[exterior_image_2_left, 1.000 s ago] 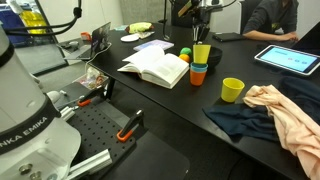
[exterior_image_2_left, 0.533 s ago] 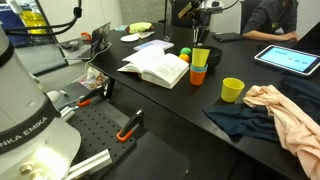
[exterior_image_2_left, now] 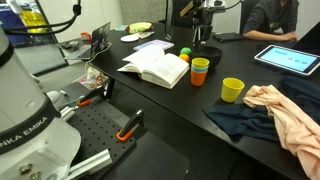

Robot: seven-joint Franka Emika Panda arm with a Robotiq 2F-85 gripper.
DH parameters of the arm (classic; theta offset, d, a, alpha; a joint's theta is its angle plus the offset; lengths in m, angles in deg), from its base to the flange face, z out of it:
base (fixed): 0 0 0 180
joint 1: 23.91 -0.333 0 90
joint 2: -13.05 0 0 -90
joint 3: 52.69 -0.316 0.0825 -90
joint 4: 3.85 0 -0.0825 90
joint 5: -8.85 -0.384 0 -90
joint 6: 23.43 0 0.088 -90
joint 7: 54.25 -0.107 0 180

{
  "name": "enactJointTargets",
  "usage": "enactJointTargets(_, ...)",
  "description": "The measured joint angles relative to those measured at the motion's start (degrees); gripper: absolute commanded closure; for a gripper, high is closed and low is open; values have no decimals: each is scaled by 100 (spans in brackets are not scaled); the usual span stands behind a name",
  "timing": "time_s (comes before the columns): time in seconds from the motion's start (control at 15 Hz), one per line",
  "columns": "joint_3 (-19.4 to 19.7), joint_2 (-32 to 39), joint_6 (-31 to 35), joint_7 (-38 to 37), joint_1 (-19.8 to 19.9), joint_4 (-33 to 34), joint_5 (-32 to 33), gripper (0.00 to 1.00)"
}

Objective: Stack the cups together

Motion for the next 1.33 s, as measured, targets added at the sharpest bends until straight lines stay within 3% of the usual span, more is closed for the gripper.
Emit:
enactJointTargets(0.13,77,-110,-11,-25,9,-57,16,0)
enactJointTargets(0.53,379,-601,381,-505,276,-601,4,0)
enactJointTargets(1.13,394,-1779,3200,-695,1033,-2940,-571,0)
enactJointTargets(1.33,399,-2089,3742,-595,1113,-3785,-722,0)
